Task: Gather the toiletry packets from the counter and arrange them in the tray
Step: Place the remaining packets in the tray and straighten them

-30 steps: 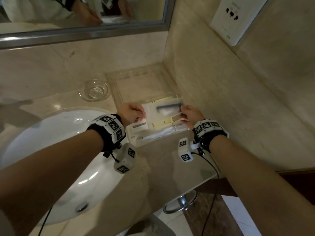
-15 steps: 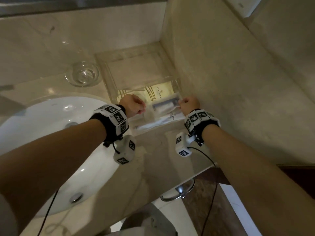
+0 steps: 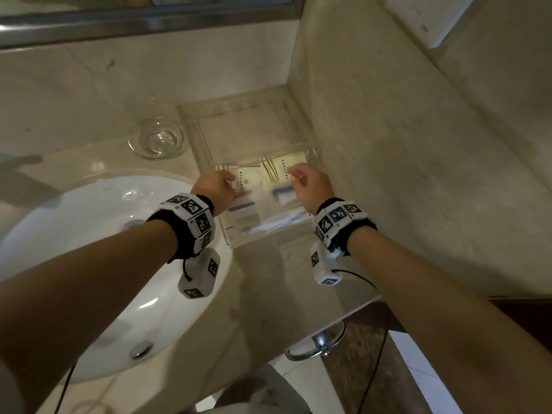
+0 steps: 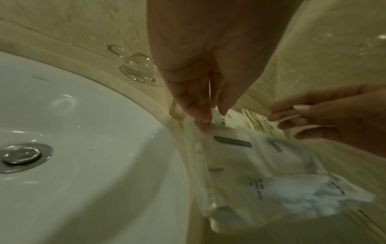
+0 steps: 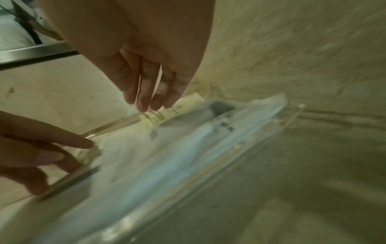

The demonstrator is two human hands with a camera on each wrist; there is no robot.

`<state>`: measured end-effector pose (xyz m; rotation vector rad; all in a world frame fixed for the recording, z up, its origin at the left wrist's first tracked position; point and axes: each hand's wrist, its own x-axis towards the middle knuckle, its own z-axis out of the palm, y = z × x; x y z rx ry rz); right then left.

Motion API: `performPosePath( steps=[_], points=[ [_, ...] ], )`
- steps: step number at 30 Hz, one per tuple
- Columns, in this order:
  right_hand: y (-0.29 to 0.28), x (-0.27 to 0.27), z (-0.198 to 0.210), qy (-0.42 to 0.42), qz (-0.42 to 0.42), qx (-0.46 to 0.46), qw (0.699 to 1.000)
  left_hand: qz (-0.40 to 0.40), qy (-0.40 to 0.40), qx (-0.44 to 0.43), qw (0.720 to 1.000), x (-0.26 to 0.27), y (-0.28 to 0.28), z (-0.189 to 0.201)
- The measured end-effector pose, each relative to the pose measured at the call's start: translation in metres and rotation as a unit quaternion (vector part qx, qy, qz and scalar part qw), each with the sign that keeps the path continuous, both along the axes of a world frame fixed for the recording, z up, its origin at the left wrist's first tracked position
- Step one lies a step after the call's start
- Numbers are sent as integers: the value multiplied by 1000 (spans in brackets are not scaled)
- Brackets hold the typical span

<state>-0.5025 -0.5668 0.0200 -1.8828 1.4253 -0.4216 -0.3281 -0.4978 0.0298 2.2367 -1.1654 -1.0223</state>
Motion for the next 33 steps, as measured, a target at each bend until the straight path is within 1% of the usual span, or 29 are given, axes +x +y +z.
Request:
performPosePath(
  steps=[2,4,7,10,11,14,18,27,30,33],
  points=[
    [4,19,1,-3,68,41,997,-24,-12,25,999,3,5,0],
    [5,35,-4,45,114,77,989,-58,-44,42,996,5,6,-1],
    [-1,47,-15,132,110,85,981,-99,-54,61,992,5,7,2],
    [-4,44,-12,190,101,43,976,-119,-47,63,990,5,6,3],
    [-5,42,-11,193,97,39,976,-122,-51,65,989,6,6,2],
    [-8,40,-9,175,91,75,977,-123,-55,71,988,8,7,0],
    [-10,51,-7,183,90,96,974,-120,-55,62,989,11,7,-1],
    [-4,69,1,147,73,139,977,-33,-32,27,999,25,8,-11],
    [-5,71,0,164,52,124,977,-28,-20,26,999,28,9,-13],
    [-7,74,-3,178,64,128,973,-27,-24,27,999,30,10,-16]
  ],
)
